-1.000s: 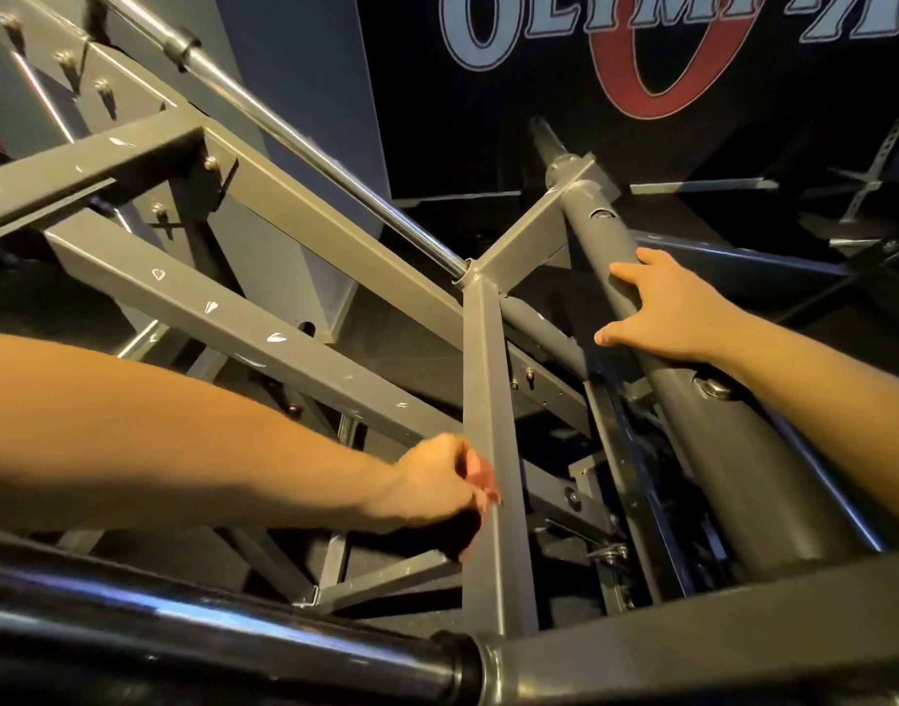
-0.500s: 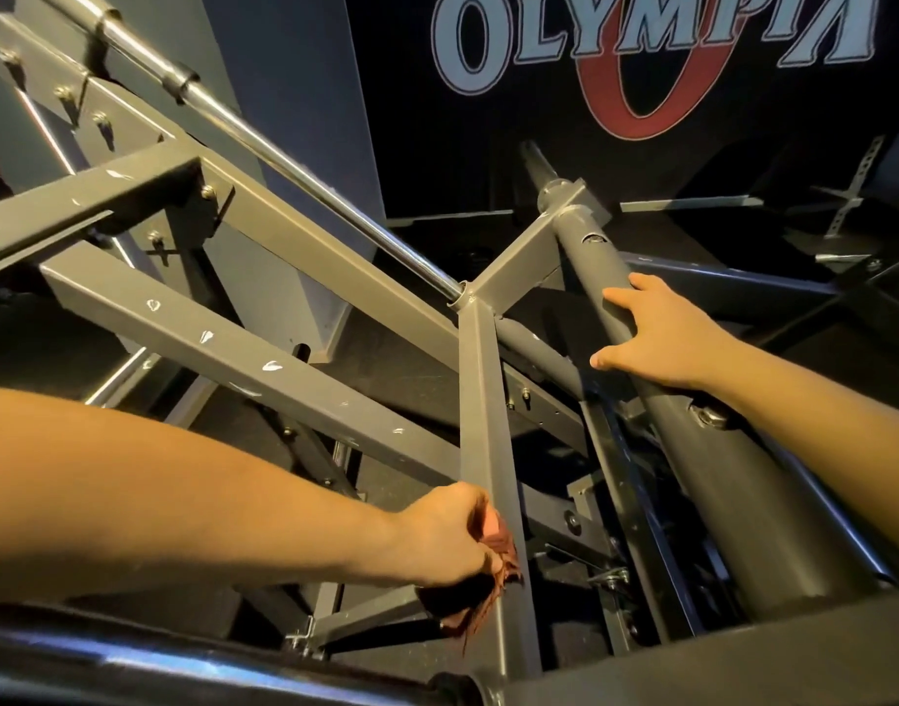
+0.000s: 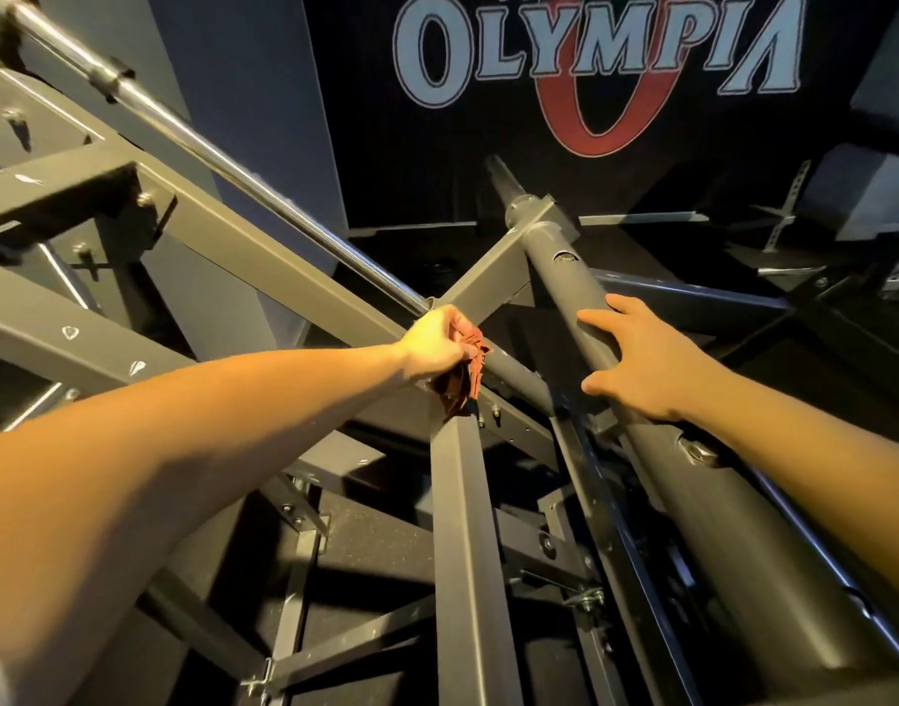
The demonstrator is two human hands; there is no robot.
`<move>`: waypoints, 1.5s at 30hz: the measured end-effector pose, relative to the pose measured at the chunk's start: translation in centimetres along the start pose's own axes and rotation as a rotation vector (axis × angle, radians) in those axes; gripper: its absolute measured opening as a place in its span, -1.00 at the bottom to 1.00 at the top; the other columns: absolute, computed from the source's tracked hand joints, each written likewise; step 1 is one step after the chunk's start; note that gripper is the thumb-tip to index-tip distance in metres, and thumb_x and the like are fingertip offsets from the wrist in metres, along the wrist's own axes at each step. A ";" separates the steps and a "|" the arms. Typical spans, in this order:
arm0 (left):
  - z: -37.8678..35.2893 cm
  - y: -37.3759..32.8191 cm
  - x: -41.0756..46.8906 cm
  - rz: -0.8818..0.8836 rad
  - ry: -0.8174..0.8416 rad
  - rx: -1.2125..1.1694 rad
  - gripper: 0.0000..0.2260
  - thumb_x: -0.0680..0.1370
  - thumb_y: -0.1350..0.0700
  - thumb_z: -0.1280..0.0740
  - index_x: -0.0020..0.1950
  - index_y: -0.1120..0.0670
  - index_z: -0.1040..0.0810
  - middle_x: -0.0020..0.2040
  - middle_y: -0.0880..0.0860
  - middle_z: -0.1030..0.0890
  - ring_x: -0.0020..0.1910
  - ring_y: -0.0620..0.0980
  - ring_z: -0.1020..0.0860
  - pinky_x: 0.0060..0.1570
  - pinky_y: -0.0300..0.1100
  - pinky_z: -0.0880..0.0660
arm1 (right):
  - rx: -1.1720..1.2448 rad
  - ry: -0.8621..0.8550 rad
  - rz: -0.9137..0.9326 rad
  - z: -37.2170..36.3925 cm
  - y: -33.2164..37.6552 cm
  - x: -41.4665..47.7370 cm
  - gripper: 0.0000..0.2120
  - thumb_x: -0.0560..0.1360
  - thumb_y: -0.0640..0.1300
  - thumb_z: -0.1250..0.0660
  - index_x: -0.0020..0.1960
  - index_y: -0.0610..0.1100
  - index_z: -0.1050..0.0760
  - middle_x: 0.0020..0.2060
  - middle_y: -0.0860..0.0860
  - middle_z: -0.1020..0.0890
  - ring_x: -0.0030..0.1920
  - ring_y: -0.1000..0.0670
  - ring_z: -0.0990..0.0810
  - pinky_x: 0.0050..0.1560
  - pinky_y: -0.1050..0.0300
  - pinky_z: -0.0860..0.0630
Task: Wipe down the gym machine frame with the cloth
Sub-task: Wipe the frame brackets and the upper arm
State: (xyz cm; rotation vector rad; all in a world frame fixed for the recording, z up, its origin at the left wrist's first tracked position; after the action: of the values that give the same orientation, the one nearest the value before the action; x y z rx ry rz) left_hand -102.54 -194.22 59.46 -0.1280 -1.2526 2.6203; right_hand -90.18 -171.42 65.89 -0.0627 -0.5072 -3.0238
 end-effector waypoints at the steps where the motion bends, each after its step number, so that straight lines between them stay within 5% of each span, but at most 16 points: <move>1: -0.3 0.0 0.3 -0.004 0.010 -0.017 -0.84 0.55 0.24 -0.45 0.07 0.07 -0.54 0.04 -0.04 -0.65 0.08 -0.04 -0.63 0.09 -0.11 -0.56 | -0.004 0.001 -0.001 0.0 0.0 0.0 -0.20 0.47 -0.04 -0.51 0.60 -0.01 -0.21 0.62 -0.04 -0.09 0.48 -0.20 -0.35 0.42 -0.06 -0.38; 4: -2.0 0.7 0.7 -0.036 0.104 0.035 -0.79 0.60 0.22 -0.40 0.22 0.05 -0.65 0.11 -0.02 -0.65 0.10 -0.05 -0.60 0.07 -0.19 -0.51 | -0.013 0.008 -0.008 -0.1 -0.1 0.2 -0.19 0.48 -0.01 -0.51 0.62 0.01 -0.18 0.63 -0.04 -0.06 0.50 -0.19 -0.33 0.44 -0.06 -0.36; 8: -3.6 1.5 0.4 -0.113 0.264 0.111 -0.83 0.59 0.26 -0.40 0.13 0.11 -0.72 0.13 -0.01 -0.71 0.12 -0.12 -0.64 0.27 -0.13 -0.55 | -0.015 0.008 -0.017 0.0 0.0 0.2 -0.18 0.49 -0.01 -0.51 0.63 0.03 -0.17 0.64 -0.02 -0.04 0.51 -0.18 -0.32 0.45 -0.04 -0.35; 13: -4.4 1.8 -1.1 -0.228 0.393 0.401 -0.85 0.58 0.17 -0.43 0.13 0.08 -0.73 0.05 -0.01 -0.69 0.04 -0.09 -0.63 0.23 -0.12 -0.55 | -0.009 0.011 -0.024 0.2 0.0 0.1 -0.19 0.49 -0.01 -0.50 0.62 0.02 -0.18 0.63 -0.02 -0.06 0.51 -0.18 -0.31 0.45 -0.06 -0.33; 26: -7.1 -1.1 -12.6 -0.104 0.790 0.181 -0.83 0.59 0.30 -0.38 0.13 0.20 -0.72 0.05 0.09 -0.73 0.07 -0.01 -0.68 0.06 -0.26 -0.58 | -0.066 0.014 0.008 0.9 0.8 -1.0 -0.23 0.50 0.01 -0.49 0.60 -0.06 -0.24 0.59 -0.10 -0.19 0.47 -0.21 -0.36 0.39 -0.06 -0.37; 31: -8.7 -2.2 -17.5 -0.072 0.924 0.181 -0.84 0.60 0.25 -0.37 0.08 0.11 -0.73 0.08 0.10 -0.73 0.13 0.07 -0.67 0.29 0.03 -0.56 | -0.129 0.102 -0.033 1.3 1.6 -2.3 -0.15 0.54 0.16 -0.43 0.64 -0.12 -0.09 0.62 -0.17 -0.11 0.52 -0.25 -0.29 0.48 -0.17 -0.33; 38: -9.9 -3.4 -23.2 0.058 1.000 0.138 -0.78 0.63 0.30 -0.31 0.24 0.25 -0.66 0.01 0.15 -0.71 0.00 0.04 -0.69 0.10 -0.01 -0.65 | -0.199 0.308 -0.150 1.8 1.3 -7.6 -0.08 0.56 0.19 -0.39 0.64 -0.15 0.07 0.59 -0.22 -0.08 0.52 -0.29 -0.27 0.48 -0.22 -0.32; 43: -9.3 -5.3 -25.8 0.128 0.961 0.173 -0.71 0.60 0.40 -0.26 -0.09 0.13 -0.72 -0.17 0.07 -0.70 -0.10 0.06 -0.67 -0.01 -0.04 -0.66 | -0.157 0.324 -0.135 3.6 2.8 -12.8 -0.16 0.56 0.19 -0.39 0.64 -0.12 -0.07 0.54 -0.15 -0.32 0.44 -0.19 -0.43 0.40 -0.18 -0.44; 45: -8.4 -6.2 -26.8 0.135 0.960 0.193 -0.74 0.59 0.40 -0.22 -0.05 0.24 -0.71 -0.11 0.15 -0.69 -0.14 0.07 -0.67 -0.14 -0.11 -0.64 | -0.201 0.328 -0.130 3.9 3.4 -14.8 -0.18 0.55 0.22 -0.38 0.62 -0.10 -0.11 0.49 -0.14 -0.39 0.37 -0.16 -0.52 0.32 -0.09 -0.52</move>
State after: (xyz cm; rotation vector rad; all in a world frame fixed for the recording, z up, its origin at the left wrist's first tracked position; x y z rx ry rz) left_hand -74.00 -190.74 58.36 -1.2759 -0.6470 2.2232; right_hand -75.05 -172.38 69.89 0.4632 -0.1842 -3.1064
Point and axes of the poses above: each hand's wrist, its own x-axis towards the middle knuckle, its own z-axis out of the back of the hand, y = z × x, the point moved 5 cm from there along x, towards the middle knuckle
